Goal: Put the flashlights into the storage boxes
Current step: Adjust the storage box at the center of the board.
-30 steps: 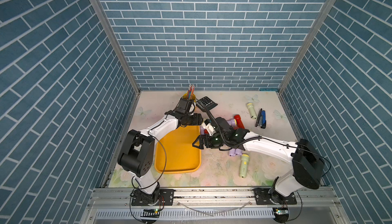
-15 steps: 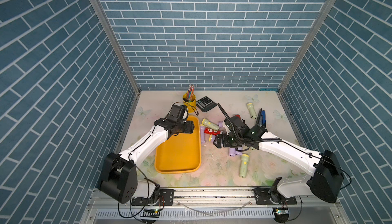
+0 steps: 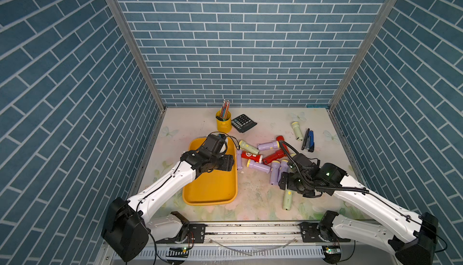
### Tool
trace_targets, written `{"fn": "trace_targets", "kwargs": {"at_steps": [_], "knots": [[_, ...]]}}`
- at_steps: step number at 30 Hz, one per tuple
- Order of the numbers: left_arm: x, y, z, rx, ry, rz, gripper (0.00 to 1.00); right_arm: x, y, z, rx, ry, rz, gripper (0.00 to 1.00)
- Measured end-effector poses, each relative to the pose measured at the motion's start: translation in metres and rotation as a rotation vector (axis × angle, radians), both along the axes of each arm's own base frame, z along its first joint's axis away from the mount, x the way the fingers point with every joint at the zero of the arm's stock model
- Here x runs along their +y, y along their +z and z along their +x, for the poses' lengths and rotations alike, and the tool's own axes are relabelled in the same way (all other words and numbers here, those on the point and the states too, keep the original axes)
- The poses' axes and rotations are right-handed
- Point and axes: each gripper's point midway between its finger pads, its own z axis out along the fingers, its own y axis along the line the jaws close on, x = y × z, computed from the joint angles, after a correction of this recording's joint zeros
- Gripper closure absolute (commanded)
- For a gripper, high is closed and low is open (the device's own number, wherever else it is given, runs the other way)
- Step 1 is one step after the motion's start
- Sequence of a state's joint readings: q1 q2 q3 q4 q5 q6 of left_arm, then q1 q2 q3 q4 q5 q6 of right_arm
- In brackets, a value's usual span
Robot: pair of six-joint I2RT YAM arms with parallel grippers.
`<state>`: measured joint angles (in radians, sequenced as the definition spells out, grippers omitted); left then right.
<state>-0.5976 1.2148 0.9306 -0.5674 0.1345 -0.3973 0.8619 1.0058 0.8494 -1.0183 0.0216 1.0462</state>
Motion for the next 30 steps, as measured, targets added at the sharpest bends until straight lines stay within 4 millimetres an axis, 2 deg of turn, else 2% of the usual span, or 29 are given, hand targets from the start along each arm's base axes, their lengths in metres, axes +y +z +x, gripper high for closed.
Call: {"fn": "trace_targets", "kwargs": {"at_steps": [3, 6, 12, 19, 24, 30], "knots": [[0.002, -0.001, -0.003, 0.005, 0.009, -0.006, 0.32, -0.01, -0.018, -0.013, 0.07, -0.017, -0.048, 0.01], [0.002, -0.001, -0.003, 0.009, 0.015, -0.008, 0.32, -0.012, -0.034, -0.022, 0.131, -0.009, -0.064, 0.03], [0.001, -0.002, -0.002, 0.015, 0.021, -0.009, 0.35, -0.006, -0.06, -0.027, 0.22, 0.001, -0.105, 0.2], [0.002, -0.004, -0.002, 0.021, 0.036, -0.007, 0.35, 0.009, -0.079, -0.025, 0.266, 0.022, -0.094, 0.37], [0.003, -0.004, -0.002, 0.024, 0.039, -0.007, 0.35, 0.008, -0.091, -0.024, 0.285, 0.015, -0.121, 0.48], [0.003, -0.004, -0.001, 0.023, 0.046, -0.007, 0.35, 0.005, -0.095, -0.02, 0.264, -0.01, -0.128, 0.64]]}}
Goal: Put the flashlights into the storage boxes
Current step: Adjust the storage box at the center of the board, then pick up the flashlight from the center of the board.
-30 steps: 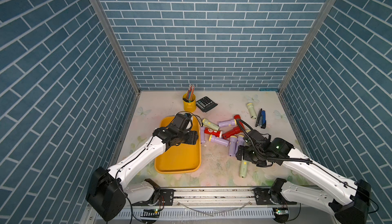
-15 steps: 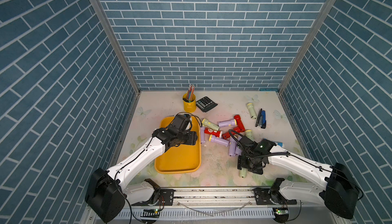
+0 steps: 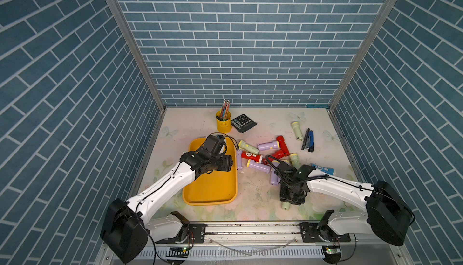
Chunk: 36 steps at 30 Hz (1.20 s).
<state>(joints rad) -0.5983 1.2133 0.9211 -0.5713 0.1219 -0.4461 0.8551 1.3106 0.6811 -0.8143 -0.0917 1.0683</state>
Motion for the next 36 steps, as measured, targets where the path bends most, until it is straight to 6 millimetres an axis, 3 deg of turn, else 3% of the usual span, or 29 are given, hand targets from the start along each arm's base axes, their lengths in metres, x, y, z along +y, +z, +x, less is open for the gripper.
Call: {"fn": "trace_targets", "kwargs": {"at_steps": [4, 7, 10, 16, 21, 27, 31, 36], "knots": [[0.0, 0.0, 0.0, 0.004, 0.007, -0.007, 0.36, -0.005, 0.006, 0.003, -0.049, 0.0, 0.008, 0.7], [-0.003, 0.004, 0.0, -0.005, 0.0, -0.024, 0.36, -0.002, 0.027, 0.013, -0.155, 0.031, 0.079, 0.72], [-0.011, 0.017, -0.002, -0.045, -0.043, -0.078, 0.36, 0.008, 0.057, 0.026, -0.315, 0.108, 0.196, 0.76], [-0.043, 0.066, -0.008, -0.215, -0.23, -0.275, 0.36, 0.042, 0.122, 0.049, -0.673, 0.401, 0.419, 0.81], [-0.067, 0.088, -0.028, -0.349, -0.435, -0.425, 0.37, 0.077, 0.166, 0.056, -0.913, 0.693, 0.538, 0.82], [-0.087, 0.114, -0.05, -0.487, -0.646, -0.578, 0.36, 0.111, 0.183, 0.056, -1.002, 0.909, 0.67, 0.83], [-0.092, 0.117, -0.063, -0.541, -0.732, -0.635, 0.36, 0.129, 0.185, 0.055, -0.993, 0.962, 0.776, 0.82], [-0.096, 0.124, -0.074, -0.579, -0.813, -0.662, 0.36, 0.148, 0.203, 0.056, -1.043, 1.004, 0.907, 0.82]]}}
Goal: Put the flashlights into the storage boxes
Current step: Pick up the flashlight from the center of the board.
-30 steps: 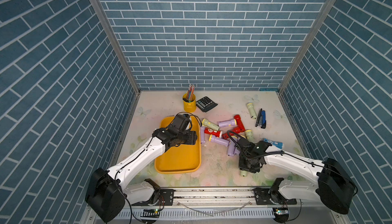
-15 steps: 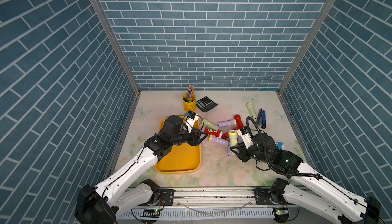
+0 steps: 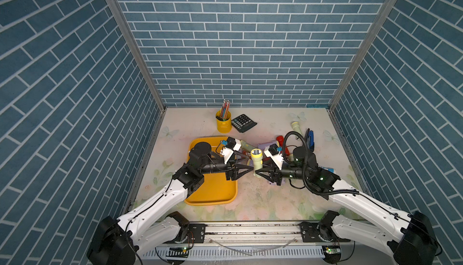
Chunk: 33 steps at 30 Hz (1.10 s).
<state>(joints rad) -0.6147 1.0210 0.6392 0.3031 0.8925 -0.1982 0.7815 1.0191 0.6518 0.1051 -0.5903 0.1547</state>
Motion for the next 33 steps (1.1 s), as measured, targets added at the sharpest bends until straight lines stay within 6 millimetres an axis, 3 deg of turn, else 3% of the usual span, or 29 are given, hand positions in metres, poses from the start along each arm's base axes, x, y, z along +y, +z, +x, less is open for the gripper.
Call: {"fn": "trace_targets", "kwargs": {"at_steps": [13, 22, 25, 29, 33], "knots": [[-0.005, 0.006, 0.003, -0.012, -0.009, -0.03, 0.49, 0.021, 0.028, -0.008, -0.008, 0.145, 0.137, 0.83], [-0.005, 0.012, 0.005, -0.005, 0.002, -0.054, 0.69, 0.022, 0.032, -0.01, -0.017, 0.17, 0.154, 0.81], [-0.005, 0.012, 0.005, -0.001, 0.005, -0.055, 0.72, 0.022, 0.032, -0.01, -0.018, 0.168, 0.155, 0.73], [-0.004, 0.008, 0.008, 0.018, 0.023, -0.042, 0.73, 0.022, 0.028, -0.006, -0.016, 0.142, 0.14, 0.47], [0.002, -0.013, 0.02, 0.085, 0.123, 0.034, 0.72, 0.014, 0.024, 0.01, -0.031, 0.019, 0.122, 0.38]]}}
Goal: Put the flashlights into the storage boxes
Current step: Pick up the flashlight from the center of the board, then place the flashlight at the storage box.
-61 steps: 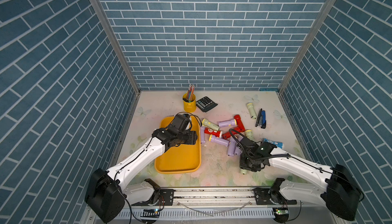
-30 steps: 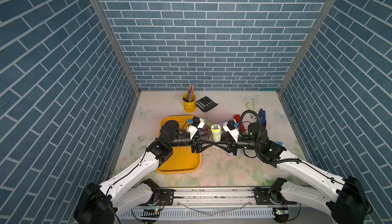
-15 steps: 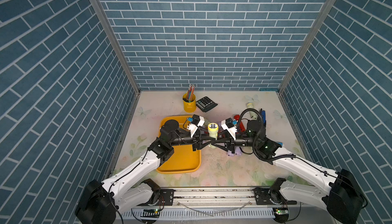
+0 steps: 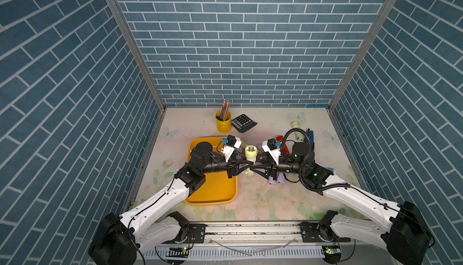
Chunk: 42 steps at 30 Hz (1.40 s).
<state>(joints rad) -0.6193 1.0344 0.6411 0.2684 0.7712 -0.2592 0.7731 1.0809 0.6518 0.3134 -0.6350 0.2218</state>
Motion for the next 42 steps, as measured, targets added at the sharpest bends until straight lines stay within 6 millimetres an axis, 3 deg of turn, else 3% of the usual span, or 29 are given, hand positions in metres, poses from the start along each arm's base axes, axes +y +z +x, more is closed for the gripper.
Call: {"fn": "trace_targets", "kwargs": {"at_steps": [4, 10, 14, 17, 20, 26, 33, 42], "knots": [[0.017, -0.027, 0.013, 0.088, 0.147, 0.137, 0.72, -0.014, -0.009, 0.016, 0.021, -0.146, -0.033, 0.37], [0.067, -0.061, 0.043, 0.258, 0.416, 0.359, 0.71, -0.03, -0.041, 0.036, 0.144, -0.318, -0.135, 0.37], [0.108, -0.099, 0.063, 0.44, 0.566, 0.488, 0.69, -0.034, -0.065, 0.04, 0.232, -0.367, -0.199, 0.37], [0.123, -0.126, 0.069, 0.558, 0.603, 0.575, 0.68, -0.037, -0.08, 0.042, 0.281, -0.395, -0.239, 0.37], [0.123, -0.144, 0.078, 0.64, 0.581, 0.644, 0.68, -0.039, -0.089, 0.044, 0.313, -0.419, -0.271, 0.37], [0.103, -0.165, 0.108, 0.731, 0.499, 0.683, 0.69, -0.042, -0.09, 0.047, 0.323, -0.446, -0.286, 0.38], [0.099, -0.197, 0.121, 0.863, 0.46, 0.672, 0.68, -0.045, -0.09, 0.048, 0.335, -0.468, -0.283, 0.38], [0.099, -0.207, 0.131, 0.972, 0.471, 0.58, 0.64, -0.045, -0.089, 0.05, 0.337, -0.475, -0.274, 0.39]]}}
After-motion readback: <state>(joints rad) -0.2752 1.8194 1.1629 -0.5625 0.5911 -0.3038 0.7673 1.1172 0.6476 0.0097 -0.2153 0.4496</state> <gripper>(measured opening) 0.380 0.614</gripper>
